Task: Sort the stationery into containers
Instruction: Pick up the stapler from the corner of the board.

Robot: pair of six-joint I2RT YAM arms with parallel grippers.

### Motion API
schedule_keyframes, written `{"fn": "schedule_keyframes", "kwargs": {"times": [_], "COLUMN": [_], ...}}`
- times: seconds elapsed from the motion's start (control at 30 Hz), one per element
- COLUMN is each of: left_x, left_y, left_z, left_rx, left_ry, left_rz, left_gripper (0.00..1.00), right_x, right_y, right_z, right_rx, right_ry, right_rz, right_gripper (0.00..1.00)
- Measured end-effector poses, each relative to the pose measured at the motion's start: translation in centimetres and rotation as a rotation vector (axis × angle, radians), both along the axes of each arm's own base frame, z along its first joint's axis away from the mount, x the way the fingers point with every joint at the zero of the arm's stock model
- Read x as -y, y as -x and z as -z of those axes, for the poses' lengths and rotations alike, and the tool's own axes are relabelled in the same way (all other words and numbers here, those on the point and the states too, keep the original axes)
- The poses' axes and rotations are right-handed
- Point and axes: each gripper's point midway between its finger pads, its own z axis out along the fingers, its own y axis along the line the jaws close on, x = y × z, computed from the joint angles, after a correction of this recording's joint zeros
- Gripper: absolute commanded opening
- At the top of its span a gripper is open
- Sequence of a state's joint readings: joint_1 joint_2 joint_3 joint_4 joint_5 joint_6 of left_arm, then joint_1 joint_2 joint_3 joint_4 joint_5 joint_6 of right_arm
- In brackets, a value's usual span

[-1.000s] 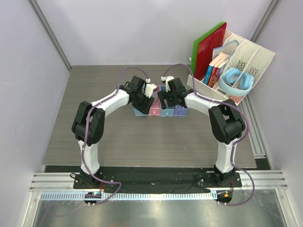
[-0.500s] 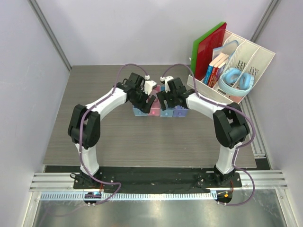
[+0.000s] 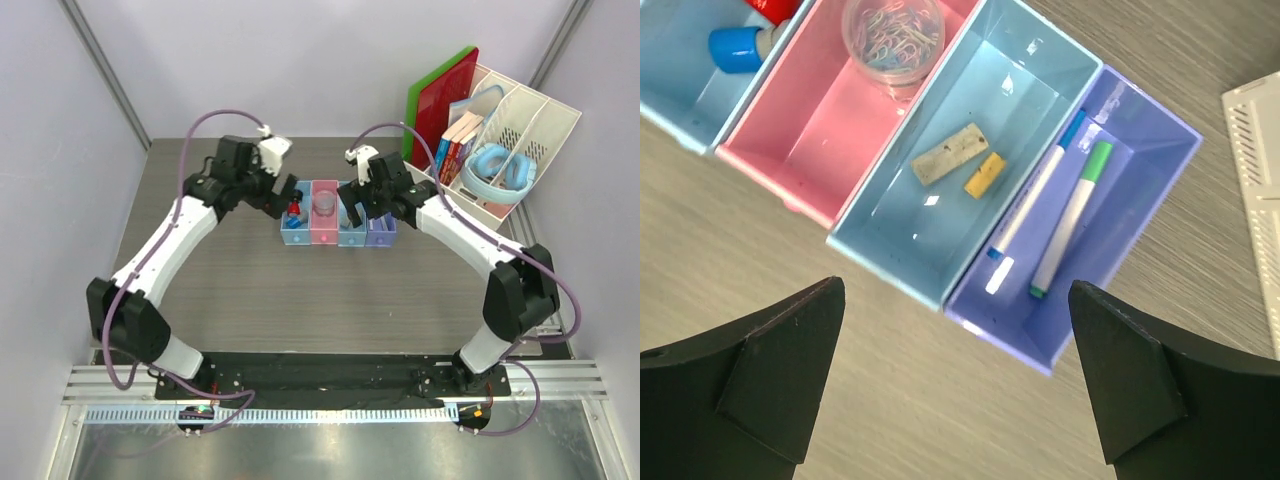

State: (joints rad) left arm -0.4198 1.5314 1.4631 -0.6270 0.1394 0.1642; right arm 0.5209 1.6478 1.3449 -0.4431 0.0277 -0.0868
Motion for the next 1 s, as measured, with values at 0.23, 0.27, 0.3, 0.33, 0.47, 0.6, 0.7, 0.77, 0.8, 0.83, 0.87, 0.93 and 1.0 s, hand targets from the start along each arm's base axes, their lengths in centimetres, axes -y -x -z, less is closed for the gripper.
{"fn": "schedule_keyframes", "kwargs": {"times": [0.23,0.27,0.3,0.33,0.47,0.6,0.7,0.77,0.8,0.83,0.87,0.93,1.0], "left_x": [-14.9,-16.7,-18.0,-19.0,-22.3,-25.0,-27.1,-28.1,-28.6,-29.1,-29.5,-30.1,-30.4], "left_y": [0.3,0.7,1.3,1.7,3.9,5.7,6.9,7.7,8.0,8.2,8.4,8.7,8.8], "left_z": [4.8,5.9,6.8,7.5,9.2,10.1,11.4,12.2,12.5,12.8,13.2,14.0,14.9], "left_rx": [-0.11,-0.14,-0.168,-0.186,-0.235,-0.249,-0.275,-0.295,-0.304,-0.311,-0.316,-0.331,-0.347], "left_ry": [-0.049,-0.057,-0.062,-0.065,-0.058,-0.062,-0.077,-0.084,-0.091,-0.096,-0.101,-0.106,-0.112], "left_rz": [-0.354,-0.391,-0.419,-0.435,-0.483,-0.528,-0.567,-0.587,-0.592,-0.6,-0.603,-0.609,-0.603], "left_gripper": [1.0,1.0,1.0,1.0,1.0,1.0,1.0,1.0,1.0,1.0,1.0,1.0,1.0], "right_x": [1.9,2.2,2.6,2.9,3.8,4.2,4.4,4.5,4.6,4.6,4.6,4.7,4.8], "right_y": [2.5,3.0,3.5,3.9,4.8,4.9,5.1,5.1,5.2,5.2,5.2,5.3,5.4], "right_z": [-4.0,-4.5,-5.1,-5.4,-6.2,-6.0,-5.8,-5.7,-5.6,-5.6,-5.5,-5.5,-5.3], "right_rx": [0.069,0.083,0.101,0.109,0.136,0.132,0.124,0.121,0.119,0.117,0.115,0.113,0.108], "right_ry": [0.045,0.045,0.049,0.052,0.072,0.093,0.103,0.108,0.11,0.112,0.114,0.117,0.119], "right_rz": [-0.063,-0.069,-0.078,-0.081,-0.087,-0.087,-0.086,-0.083,-0.082,-0.081,-0.081,-0.079,-0.079], "right_gripper": [1.0,1.0,1.0,1.0,1.0,1.0,1.0,1.0,1.0,1.0,1.0,1.0,1.0]}}
